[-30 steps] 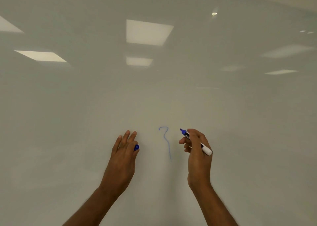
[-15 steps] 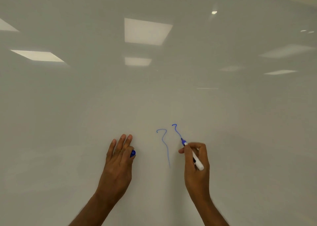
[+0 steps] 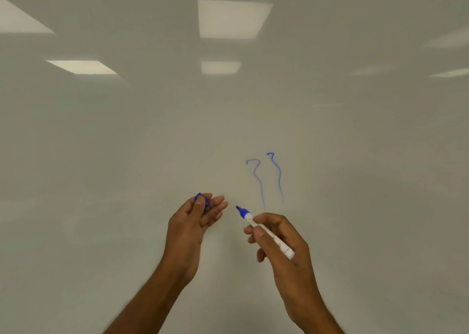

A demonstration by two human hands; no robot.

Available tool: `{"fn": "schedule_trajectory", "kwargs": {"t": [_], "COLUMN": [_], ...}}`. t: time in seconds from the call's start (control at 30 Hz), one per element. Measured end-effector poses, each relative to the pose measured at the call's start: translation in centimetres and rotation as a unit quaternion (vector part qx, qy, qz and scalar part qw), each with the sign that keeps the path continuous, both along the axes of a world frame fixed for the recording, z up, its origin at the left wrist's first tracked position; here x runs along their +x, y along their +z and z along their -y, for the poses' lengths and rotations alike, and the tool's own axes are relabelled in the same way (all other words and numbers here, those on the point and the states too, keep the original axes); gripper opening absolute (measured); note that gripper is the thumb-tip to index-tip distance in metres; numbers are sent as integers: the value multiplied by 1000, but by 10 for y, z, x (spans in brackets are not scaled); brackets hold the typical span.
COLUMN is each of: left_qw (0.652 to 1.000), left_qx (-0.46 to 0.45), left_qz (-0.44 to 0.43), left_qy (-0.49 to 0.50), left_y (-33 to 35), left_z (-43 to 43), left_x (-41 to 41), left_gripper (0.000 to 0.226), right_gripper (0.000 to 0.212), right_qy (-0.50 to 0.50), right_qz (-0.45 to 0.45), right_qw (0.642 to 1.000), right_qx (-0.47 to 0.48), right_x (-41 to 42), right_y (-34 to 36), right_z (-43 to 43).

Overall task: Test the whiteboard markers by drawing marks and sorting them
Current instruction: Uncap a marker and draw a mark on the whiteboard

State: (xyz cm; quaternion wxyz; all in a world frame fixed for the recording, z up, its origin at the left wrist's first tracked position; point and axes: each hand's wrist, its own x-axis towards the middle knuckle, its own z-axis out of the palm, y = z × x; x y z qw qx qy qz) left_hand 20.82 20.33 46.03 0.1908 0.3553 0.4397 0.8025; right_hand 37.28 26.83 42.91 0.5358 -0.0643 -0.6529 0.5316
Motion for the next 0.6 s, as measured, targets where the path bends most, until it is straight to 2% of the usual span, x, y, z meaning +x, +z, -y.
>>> {"fn": "schedule_trajectory", "kwargs": {"t": [0.07,0.13,0.33,0.6], "left_qw": [989,979,983,991], "left_qx": [47,68,60,36], "left_qz": [114,154,133,109], "left_qy": [-84,-119,-110,-66], "left_y": [3,3,0,-10], "left_z": [11,20,32,32], "left_x": [4,10,25,39], "left_gripper": [29,31,32,30], "right_gripper": [14,18,27,26], "right_qy": [33,46,51,52], "right_qz": [9,20,28,32], "right_qw": [999,999,998,998], "right_qx": [4,7,13,14], "right_x": [-4,-9,-16,-13], "right_y": [0,-2,-7,-16], "right_z": [11,19,27,24]}}
